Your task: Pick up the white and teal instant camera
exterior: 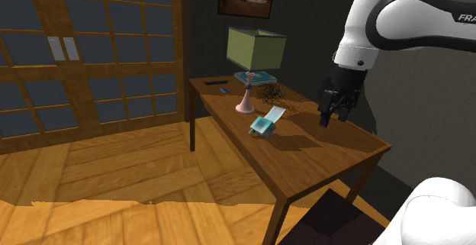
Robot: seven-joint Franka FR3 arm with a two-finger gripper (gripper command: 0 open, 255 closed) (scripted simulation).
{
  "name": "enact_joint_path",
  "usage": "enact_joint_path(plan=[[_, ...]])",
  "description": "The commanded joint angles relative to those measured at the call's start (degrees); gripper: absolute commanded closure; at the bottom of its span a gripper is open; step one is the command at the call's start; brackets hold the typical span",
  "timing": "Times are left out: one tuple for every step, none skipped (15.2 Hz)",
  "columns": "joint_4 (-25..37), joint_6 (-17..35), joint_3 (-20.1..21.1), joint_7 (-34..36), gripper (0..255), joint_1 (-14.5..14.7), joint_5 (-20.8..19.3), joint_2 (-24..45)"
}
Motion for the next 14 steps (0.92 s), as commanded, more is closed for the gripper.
enact_joint_path(plan=[[0.0, 0.0, 0.0, 0.0, 0, 0.0, 0.0, 0.0], [-0.31, 2.13, -1.28, -0.36, 0, -0.25, 0.79, 1.32], [-0.55, 4.23, -2.55, -0.77, 0, -0.44, 1.65, 2.7], [-0.73, 6.31, -3.83, -1.25, 0, -0.59, 2.58, 4.16], [-0.84, 8.36, -5.11, -1.79, 0, -0.67, 3.58, 5.68], [-0.89, 10.36, -6.4, -2.41, 0, -0.71, 4.67, 7.28], [-0.86, 12.31, -7.68, -3.11, 0, -0.69, 5.85, 8.94], [-0.76, 14.21, -8.96, -3.88, 0, -0.62, 7.14, 10.66], [-0.59, 16.04, -10.25, -4.75, 0, -0.5, 8.54, 12.45], [-0.34, 17.8, -11.56, -5.7, 0, -0.29, 10.06, 14.3], [-0.01, 19.47, -12.88, -6.75, 0, -0.03, 11.7, 16.21], [0.41, 21.03, -14.19, -7.91, 0, 0.28, 13.5, 18.18], [0.9, 22.48, -15.51, -9.17, 0, 0.64, 15.44, 20.22], [1.49, 23.8, -16.82, -10.54, 0, 1.04, 17.55, 22.32]])
